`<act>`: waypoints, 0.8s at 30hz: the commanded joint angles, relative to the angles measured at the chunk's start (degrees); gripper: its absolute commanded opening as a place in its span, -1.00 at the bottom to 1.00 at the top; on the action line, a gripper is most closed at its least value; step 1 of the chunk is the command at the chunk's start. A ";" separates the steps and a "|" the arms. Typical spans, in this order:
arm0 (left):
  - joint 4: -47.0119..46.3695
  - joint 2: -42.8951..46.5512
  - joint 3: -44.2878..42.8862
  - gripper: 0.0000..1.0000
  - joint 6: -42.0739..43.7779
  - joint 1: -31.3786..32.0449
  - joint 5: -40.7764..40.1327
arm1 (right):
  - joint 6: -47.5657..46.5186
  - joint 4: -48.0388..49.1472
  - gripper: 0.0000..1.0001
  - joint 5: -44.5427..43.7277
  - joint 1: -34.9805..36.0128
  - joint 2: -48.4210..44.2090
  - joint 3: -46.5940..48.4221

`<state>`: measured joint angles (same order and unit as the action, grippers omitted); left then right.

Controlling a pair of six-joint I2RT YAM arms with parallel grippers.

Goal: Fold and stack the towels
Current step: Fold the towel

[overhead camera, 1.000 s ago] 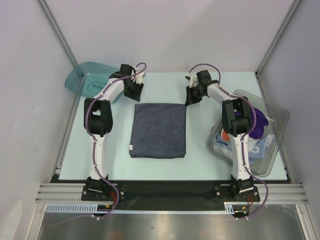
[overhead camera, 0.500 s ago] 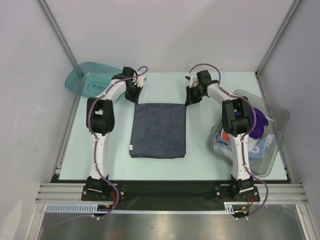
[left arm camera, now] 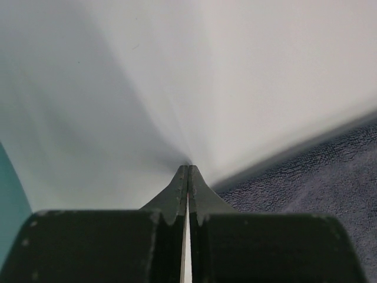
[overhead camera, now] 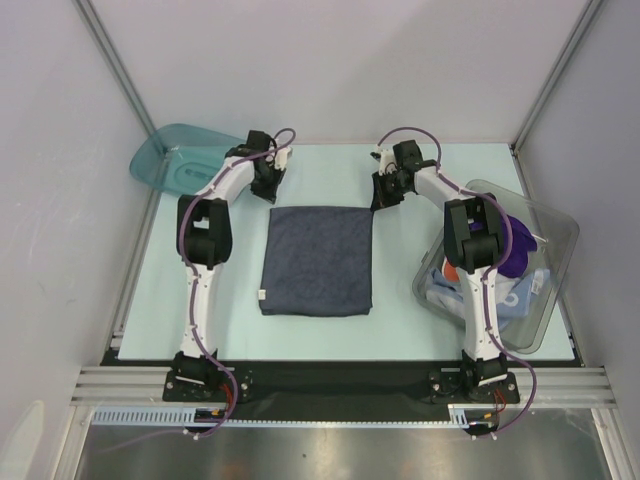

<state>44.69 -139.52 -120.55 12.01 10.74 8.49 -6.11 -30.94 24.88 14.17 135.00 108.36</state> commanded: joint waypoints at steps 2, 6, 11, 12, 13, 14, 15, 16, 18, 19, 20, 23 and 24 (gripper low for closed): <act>-0.74 0.47 -1.88 -0.99 -0.67 0.15 -3.56 | -1.89 1.23 -1.00 -3.26 -0.20 0.61 1.86; -0.48 3.64 -1.26 -0.37 -0.76 -0.19 -3.83 | -1.89 1.14 -1.00 -3.09 -0.20 0.62 1.77; 0.40 5.31 -1.97 -0.18 -1.20 -0.37 -0.33 | -1.89 0.97 -1.00 -2.65 -0.20 0.70 1.68; 1.10 5.31 -1.88 -0.17 -1.29 -0.46 0.81 | -1.89 0.88 -1.00 -2.73 -0.11 0.53 1.68; 1.63 5.05 -1.88 -0.18 -1.37 -0.37 1.00 | -1.89 0.79 -1.00 -2.56 -0.11 0.53 1.68; 2.15 4.88 -1.53 -0.18 -1.38 -0.37 0.74 | -1.89 0.62 -1.00 -2.56 -0.11 0.61 1.77; 2.68 4.88 -1.18 -0.18 -1.55 -0.37 0.65 | -1.89 0.62 -1.00 -2.39 -0.11 0.44 1.77; 2.69 4.96 -0.65 -0.18 -1.46 -0.28 0.82 | -1.89 0.70 -1.00 -2.38 -0.20 0.35 1.77; 1.99 5.57 1.54 -0.17 -1.46 -0.37 1.26 | -1.80 0.62 -1.00 -2.38 -0.20 0.27 1.77; 1.81 5.67 2.07 -0.17 -1.46 -0.37 2.05 | -1.80 0.70 -1.00 -2.21 -0.20 0.26 1.77; 1.55 5.84 3.03 -0.17 -1.64 -0.37 2.32 | -1.80 0.62 -1.00 -2.21 -0.11 0.18 1.86; 1.02 5.76 3.31 -0.17 -1.55 -0.37 2.41 | -1.89 0.27 -1.00 -2.21 -0.20 0.18 1.86; 0.67 5.58 3.39 -0.17 -1.64 -0.37 2.32 | -1.89 0.18 -1.00 -2.21 -0.11 0.18 1.86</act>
<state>45.60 -137.73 -117.84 11.00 10.57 9.23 -6.28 -30.94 24.84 14.17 135.00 108.38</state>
